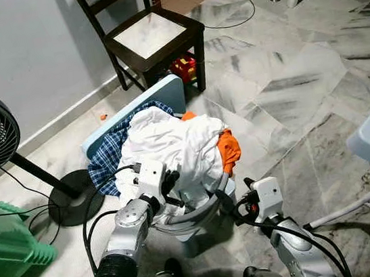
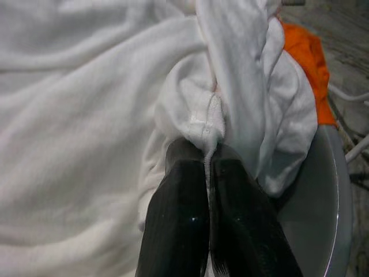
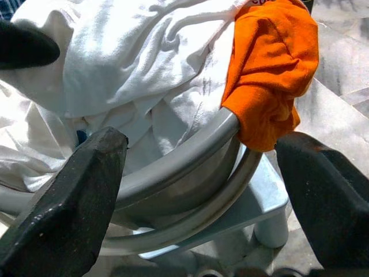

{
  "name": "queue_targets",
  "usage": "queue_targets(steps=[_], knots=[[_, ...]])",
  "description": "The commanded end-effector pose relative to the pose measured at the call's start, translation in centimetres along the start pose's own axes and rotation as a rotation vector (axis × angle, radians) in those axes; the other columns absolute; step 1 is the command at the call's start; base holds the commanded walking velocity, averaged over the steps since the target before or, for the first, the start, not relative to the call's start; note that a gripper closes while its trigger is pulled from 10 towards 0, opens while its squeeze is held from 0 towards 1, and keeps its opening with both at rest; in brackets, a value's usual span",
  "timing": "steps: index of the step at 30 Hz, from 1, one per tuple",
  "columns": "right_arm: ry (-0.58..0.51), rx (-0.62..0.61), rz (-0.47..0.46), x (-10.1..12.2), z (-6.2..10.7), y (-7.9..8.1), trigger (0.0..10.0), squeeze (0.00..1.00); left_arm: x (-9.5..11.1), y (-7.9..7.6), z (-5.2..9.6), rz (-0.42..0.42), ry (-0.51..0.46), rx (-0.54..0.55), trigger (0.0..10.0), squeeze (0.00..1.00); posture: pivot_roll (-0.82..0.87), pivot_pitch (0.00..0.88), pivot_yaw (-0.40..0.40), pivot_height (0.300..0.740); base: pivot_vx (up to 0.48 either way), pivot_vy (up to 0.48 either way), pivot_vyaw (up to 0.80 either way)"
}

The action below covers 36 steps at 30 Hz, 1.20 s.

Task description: Hang hanger

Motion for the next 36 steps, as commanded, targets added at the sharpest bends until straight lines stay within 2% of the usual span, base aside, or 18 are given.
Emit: queue_targets(steps=[1, 5, 7, 9, 10, 15, 22, 24, 27, 30, 31, 32, 33, 36], knots=[[0.017, 0.002, -0.002, -0.5, 0.2, 0.1, 10.0, 0.00, 0.9, 0.0, -0.2, 0.001, -0.027, 0.005, 0.0, 0.00, -0.03, 0.242, 0.062, 0.740, 0.000, 0.000, 0.00], [0.015, 0.001, -0.002, -0.3, 0.1, 0.1, 10.0, 0.00, 3.9, -0.3, -0.5, -0.026, -0.147, 0.001, 0.0, 0.00, -0.03, 0.242, 0.062, 0.740, 0.000, 0.000, 0.00], [0.014, 0.001, -0.002, -0.3, 0.1, 0.1, 10.0, 0.00, 7.1, -0.8, -0.5, -0.088, -0.266, -0.014, 0.0, 0.00, -0.02, 0.239, 0.063, 0.740, 0.000, 0.000, 0.00], [0.014, 0.001, -0.002, -0.3, 0.1, 0.1, 10.0, 0.00, 8.4, -1.0, -0.5, -0.091, -0.315, -0.016, 0.0, 0.00, -0.03, 0.240, 0.064, 0.740, 0.000, 0.000, 0.00], [0.014, 0.001, -0.002, -0.4, 0.1, 0.1, 10.0, 0.00, 9.9, -1.3, -0.4, -0.089, -0.370, -0.024, 0.0, 0.00, -0.03, 0.238, 0.062, 0.740, 0.000, 0.000, 0.00], [0.013, 0.000, -0.002, -0.4, 0.1, 0.2, 10.0, 0.00, 12.3, -2.3, -0.2, -0.109, -0.448, -0.054, 0.0, 0.00, -0.03, 0.238, 0.063, 0.740, 0.000, 0.000, 0.00], [0.011, 0.001, -0.001, -0.3, -0.1, 0.3, 10.0, 0.00, 18.5, -5.0, 1.3, -0.186, -0.665, -0.120, 0.0, 0.00, -0.02, 0.236, 0.066, 0.740, 0.000, 0.000, 0.00], [0.011, 0.002, -0.001, -0.3, -0.1, 0.3, 10.0, 0.00, 18.9, -5.1, 1.4, -0.189, -0.682, -0.122, 0.0, 0.00, -0.02, 0.236, 0.066, 0.740, 0.000, 0.000, 0.00], [0.011, 0.003, -0.002, -0.3, -0.1, 0.4, 10.0, 0.00, 19.7, -5.5, 2.0, -0.263, -0.730, -0.107, 0.0, 0.00, -0.02, 0.237, 0.070, 0.740, 0.000, 0.000, 0.00], [0.012, 0.003, -0.002, -0.4, -0.1, 0.4, 10.0, 0.00, 19.1, -5.7, 1.8, -0.281, -0.706, -0.120, 0.0, 0.00, -0.02, 0.237, 0.070, 0.740, 0.000, 0.000, 0.00], [0.014, 0.003, -0.003, -0.4, -0.1, 0.4, 10.0, 0.00, 17.7, -5.6, 1.4, -0.281, -0.658, -0.127, 0.0, 0.00, -0.02, 0.239, 0.069, 0.740, 0.000, 0.000, 0.00], [0.014, 0.003, -0.003, -0.4, -0.1, 0.5, 10.0, 0.00, 17.3, -5.5, 1.3, -0.281, -0.641, -0.126, 0.0, 0.00, -0.02, 0.239, 0.069, 0.740, 0.000, 0.000, 0.00], [0.016, 0.003, -0.002, -0.5, 0.0, 0.4, 10.0, 0.00, 15.6, -5.0, 1.0, -0.300, -0.579, -0.114, 0.0, 0.00, -0.02, 0.239, 0.069, 0.740, 0.000, 0.000, 0.00], [0.019, 0.003, 0.000, -0.6, 0.1, 0.4, 10.0, 0.00, 13.2, -3.7, 1.0, -0.328, -0.502, -0.067, 0.0, 0.00, -0.03, 0.241, 0.069, 0.740, 0.000, 0.000, 0.00]])
Point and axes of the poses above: a point about 5 cm out from each wrist's last joint towards the gripper, its own z axis pointing back from the gripper into the wrist, its own x axis along the axis of the wrist's last joint, y = z × x, the point moved 5 cm from there along -z, pointing out of the wrist towards the gripper, and after that the axes turned 3 degrees about z, right-handed, at the moved point
